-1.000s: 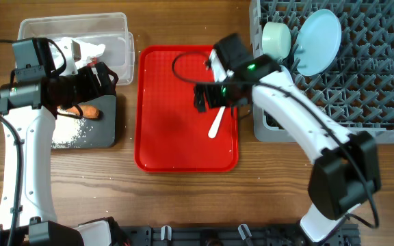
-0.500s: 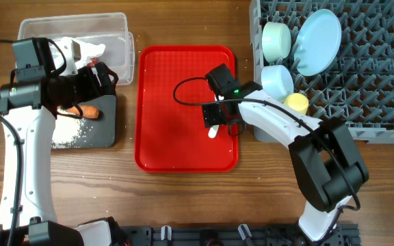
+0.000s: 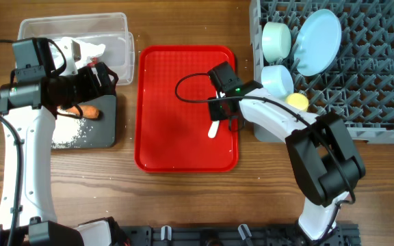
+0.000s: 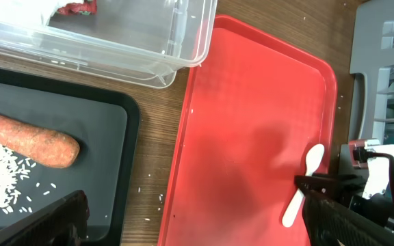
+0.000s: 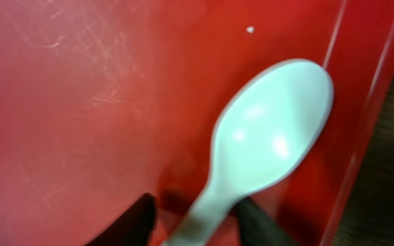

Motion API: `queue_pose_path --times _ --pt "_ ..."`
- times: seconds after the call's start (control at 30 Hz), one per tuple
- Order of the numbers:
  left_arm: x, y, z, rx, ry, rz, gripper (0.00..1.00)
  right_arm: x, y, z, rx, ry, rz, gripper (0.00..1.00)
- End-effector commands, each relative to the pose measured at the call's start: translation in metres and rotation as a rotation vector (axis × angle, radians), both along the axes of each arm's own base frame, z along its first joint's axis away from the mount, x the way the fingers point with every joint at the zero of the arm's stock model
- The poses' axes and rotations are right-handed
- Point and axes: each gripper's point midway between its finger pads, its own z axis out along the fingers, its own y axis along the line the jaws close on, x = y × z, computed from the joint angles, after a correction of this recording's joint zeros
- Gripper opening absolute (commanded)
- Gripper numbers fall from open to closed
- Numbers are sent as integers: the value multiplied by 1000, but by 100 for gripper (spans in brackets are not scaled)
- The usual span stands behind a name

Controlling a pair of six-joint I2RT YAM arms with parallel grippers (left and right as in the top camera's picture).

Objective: Sort waste into correct bins and load items into the dishwasher rack
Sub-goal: 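Grasp the white spoon on the red tray with the right gripper, then insert the white spoon upright into the rack with the right gripper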

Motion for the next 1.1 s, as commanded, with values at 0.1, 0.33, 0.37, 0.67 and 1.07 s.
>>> queue_pose_path --times 0.1,0.33,0.37,0.67,1.07 --pt "3 3 7 11 -21 11 100 -9 -7 -23 -42 53 15 5" --pt "3 3 7 11 -21 11 100 -1 -5 -13 -30 29 32 4" --pt "3 3 7 11 -21 11 100 1 -4 -9 -26 19 38 4" --pt "3 3 7 11 -21 11 100 26 10 75 44 -153 84 4" --pt "3 3 7 11 -21 11 100 39 -70 232 49 -530 -101 4"
